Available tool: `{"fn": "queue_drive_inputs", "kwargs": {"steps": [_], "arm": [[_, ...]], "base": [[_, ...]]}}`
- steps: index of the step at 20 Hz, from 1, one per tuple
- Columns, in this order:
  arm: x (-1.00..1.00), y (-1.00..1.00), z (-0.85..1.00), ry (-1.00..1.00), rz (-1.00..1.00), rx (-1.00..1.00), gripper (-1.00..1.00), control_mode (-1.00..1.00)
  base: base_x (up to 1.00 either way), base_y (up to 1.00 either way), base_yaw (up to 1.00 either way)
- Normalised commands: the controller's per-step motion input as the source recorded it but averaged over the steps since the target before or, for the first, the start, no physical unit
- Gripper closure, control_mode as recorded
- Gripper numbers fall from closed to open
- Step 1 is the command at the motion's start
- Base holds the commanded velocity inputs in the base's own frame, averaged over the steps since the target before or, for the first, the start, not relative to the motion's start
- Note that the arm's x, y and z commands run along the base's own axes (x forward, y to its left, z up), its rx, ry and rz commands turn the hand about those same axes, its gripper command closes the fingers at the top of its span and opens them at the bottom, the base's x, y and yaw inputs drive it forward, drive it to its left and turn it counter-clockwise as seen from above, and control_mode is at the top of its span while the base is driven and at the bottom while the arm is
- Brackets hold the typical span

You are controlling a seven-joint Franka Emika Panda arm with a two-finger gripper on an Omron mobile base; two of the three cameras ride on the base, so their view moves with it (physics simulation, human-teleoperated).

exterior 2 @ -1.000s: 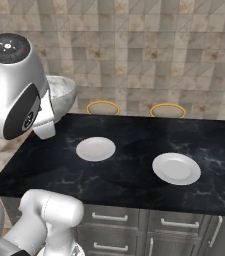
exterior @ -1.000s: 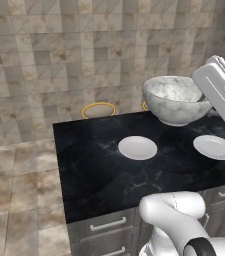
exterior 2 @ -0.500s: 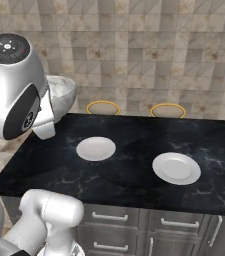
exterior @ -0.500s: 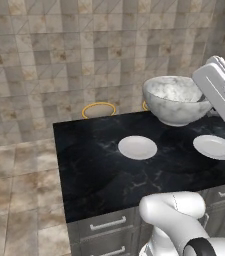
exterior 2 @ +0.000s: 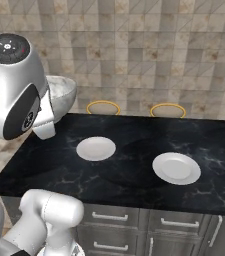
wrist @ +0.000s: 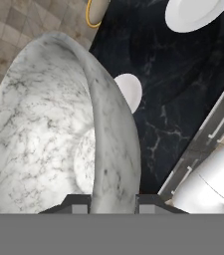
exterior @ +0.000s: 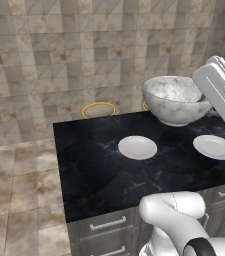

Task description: Move the bowls from the cabinet to the plates on the dining table.

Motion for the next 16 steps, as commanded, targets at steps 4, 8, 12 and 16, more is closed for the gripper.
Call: {"fn": "queue_drive_inputs", "kwargs": {"steps": [4, 8, 12, 16], "arm": [[0.26, 0.00, 0.00, 0.00, 0.00, 0.00, 1.00, -1.00], [0.46, 0.00, 0.00, 0.01, 0.00, 0.00, 1.00, -1.00], [0.42, -0.05, 0.00, 0.02, 0.00, 0.00, 1.00, -1.00], [0.26, -0.14, -0.04, 0.02, 0.00, 0.00, 1.00, -1.00]], "base": [[0.00, 0.00, 0.00], [0.00, 0.00, 0.00], [0.00, 0.00, 0.00], [0.00, 0.00, 0.00]]}}
